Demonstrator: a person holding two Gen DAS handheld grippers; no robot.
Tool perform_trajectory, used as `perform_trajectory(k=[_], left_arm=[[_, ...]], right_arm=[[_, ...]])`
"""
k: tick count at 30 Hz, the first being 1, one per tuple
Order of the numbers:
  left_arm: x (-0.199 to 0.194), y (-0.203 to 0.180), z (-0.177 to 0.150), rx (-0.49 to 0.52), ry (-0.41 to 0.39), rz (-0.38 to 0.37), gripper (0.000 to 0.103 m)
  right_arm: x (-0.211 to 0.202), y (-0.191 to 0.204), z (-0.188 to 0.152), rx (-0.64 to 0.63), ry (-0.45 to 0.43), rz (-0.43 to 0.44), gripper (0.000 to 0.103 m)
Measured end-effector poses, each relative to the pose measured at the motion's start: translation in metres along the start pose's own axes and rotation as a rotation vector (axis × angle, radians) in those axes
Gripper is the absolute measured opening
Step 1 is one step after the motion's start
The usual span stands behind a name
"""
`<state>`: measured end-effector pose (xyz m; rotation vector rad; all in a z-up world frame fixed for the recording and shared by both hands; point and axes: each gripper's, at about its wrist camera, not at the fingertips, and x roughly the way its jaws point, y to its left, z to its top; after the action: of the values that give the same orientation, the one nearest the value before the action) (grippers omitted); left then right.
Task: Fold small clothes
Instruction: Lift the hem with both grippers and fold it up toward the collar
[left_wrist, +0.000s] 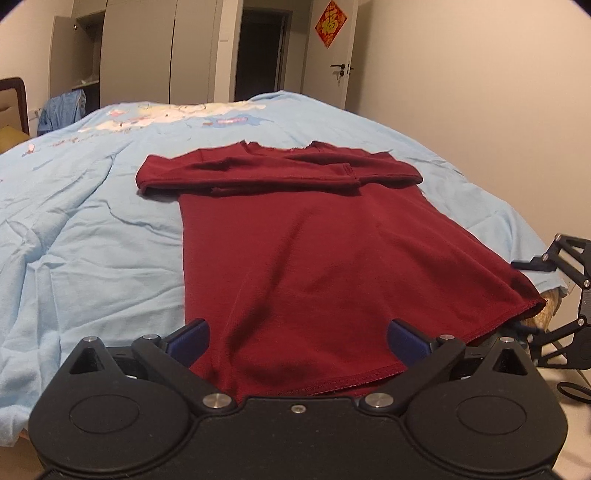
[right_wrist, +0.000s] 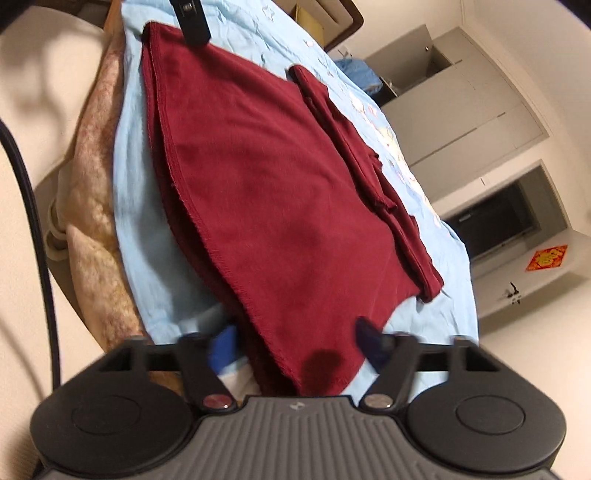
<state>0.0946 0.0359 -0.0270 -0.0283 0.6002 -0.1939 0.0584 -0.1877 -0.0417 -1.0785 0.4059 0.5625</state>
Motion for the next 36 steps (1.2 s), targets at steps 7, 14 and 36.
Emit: perform_trajectory(k=[7, 14, 36], left_arm=[[-0.009, -0.017, -0.004, 0.118, -0.070, -0.072, 0.102], [0.005, -0.051, -0.014, 0.295, -0.051, -0.063, 0.102], [0.005, -0.040, -0.031, 0.537, -0.083, 0.219, 0.014]], right_arm=[[-0.015, -0.035, 0.009, 0.193, -0.122, 0.079, 0.013], [-0.021, -0.097, 0.022, 0.481, -0.242, 0.083, 0.009], [-0.045, -0.107, 0.008, 0.649, -0.310, -0.077, 0.007]])
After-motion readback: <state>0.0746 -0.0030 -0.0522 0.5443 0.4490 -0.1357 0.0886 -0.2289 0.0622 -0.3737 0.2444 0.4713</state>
